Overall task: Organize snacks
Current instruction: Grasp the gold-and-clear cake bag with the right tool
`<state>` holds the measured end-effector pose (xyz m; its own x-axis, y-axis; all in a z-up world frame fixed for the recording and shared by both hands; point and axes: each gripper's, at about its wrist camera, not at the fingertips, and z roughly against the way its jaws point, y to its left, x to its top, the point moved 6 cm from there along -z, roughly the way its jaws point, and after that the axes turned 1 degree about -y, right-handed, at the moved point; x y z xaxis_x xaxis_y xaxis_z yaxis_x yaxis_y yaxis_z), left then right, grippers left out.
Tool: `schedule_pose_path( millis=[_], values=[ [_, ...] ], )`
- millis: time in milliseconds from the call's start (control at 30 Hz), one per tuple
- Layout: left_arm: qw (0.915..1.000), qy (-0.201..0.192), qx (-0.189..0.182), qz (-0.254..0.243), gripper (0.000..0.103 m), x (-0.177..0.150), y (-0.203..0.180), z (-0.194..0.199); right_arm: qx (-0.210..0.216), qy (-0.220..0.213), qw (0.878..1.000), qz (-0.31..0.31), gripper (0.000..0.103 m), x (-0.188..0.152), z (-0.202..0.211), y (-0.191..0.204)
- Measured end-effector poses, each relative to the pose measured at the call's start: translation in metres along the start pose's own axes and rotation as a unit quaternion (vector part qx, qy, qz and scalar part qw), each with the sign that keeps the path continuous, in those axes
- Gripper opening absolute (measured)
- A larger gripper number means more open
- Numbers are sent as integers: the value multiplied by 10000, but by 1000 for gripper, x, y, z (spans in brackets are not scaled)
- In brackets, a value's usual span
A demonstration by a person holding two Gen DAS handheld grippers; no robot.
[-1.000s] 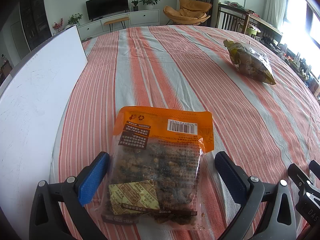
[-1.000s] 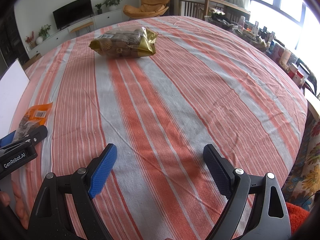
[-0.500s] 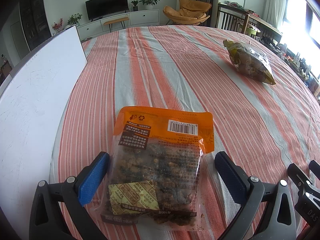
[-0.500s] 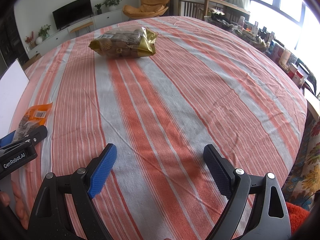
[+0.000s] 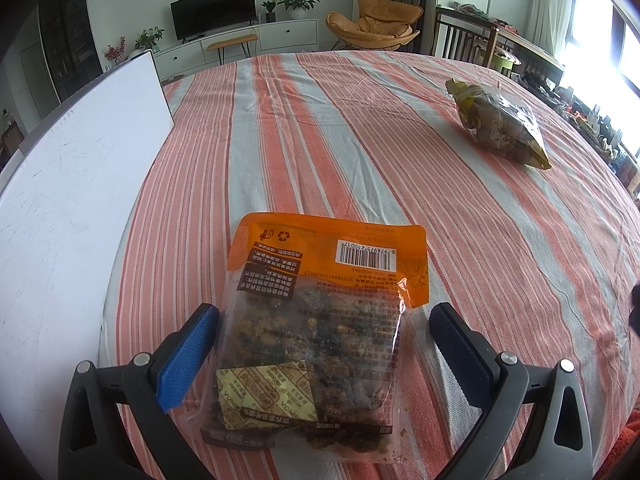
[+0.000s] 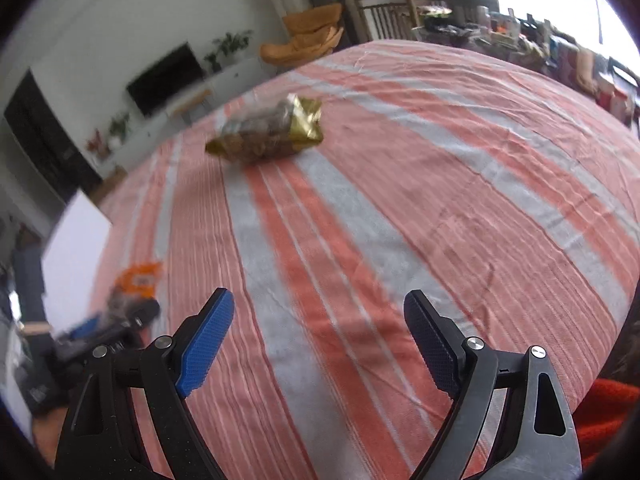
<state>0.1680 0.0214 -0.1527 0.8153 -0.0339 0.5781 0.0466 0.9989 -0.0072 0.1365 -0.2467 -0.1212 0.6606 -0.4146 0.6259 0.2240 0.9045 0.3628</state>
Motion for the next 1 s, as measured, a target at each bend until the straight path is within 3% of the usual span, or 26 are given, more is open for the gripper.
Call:
schedule_pose_path(
  millis=[67, 133, 200, 267, 367, 500, 567, 600, 633, 667, 800, 833, 867, 1000],
  values=[
    [10000, 0, 3, 1, 103, -1, 0, 0, 150, -203, 9990, -357, 90, 14, 3, -14],
    [10000, 1, 3, 0, 103, 0, 0, 0, 259, -189, 9991, -272, 90, 34, -5, -18],
    [10000, 1, 0, -3, 103, -1, 0, 0, 405, -62, 9981, 456, 90, 62, -18, -4],
    [10000, 1, -2, -4, 103, -1, 0, 0, 620, 108, 9855, 1576, 90, 86, -31, 24],
    [10000, 2, -6, -8, 103, 3, -2, -1, 593, 663, 9365, 3391, 89, 109, -62, 63],
    [10000, 2, -6, -10, 103, 3, -3, 0, 327, 1404, 8437, 5172, 89, 113, -114, 94],
    [10000, 1, -15, -17, 103, 3, -3, 1, 25, 1494, 7974, 5847, 89, 112, -141, 101],
    [10000, -1, -19, -19, 103, 3, -3, 2, -155, 1374, 7841, 6051, 89, 116, -154, 104],
    [10000, 0, -15, -16, 103, 3, -4, 1, -269, 1268, 7813, 6105, 89, 121, -163, 105],
    [10000, 0, -16, -17, 103, 3, -3, 2, -180, 1357, 7928, 5938, 89, 129, -176, 106],
    [10000, 0, -12, -16, 103, 3, -4, 1, 551, 2219, 8751, 4265, 86, 138, -210, 95],
    [10000, 0, -12, -15, 103, 3, -4, 1, 700, 2198, 8850, 4043, 72, 135, -208, 95],
    [10000, -1, -11, -17, 103, 2, -4, 2, 904, 2135, 8923, 3873, 68, 131, -203, 92],
    [10000, 0, -13, -28, 103, 3, -7, 1, 1780, 2101, 9210, 2754, 67, 112, -164, 73]
  ],
)
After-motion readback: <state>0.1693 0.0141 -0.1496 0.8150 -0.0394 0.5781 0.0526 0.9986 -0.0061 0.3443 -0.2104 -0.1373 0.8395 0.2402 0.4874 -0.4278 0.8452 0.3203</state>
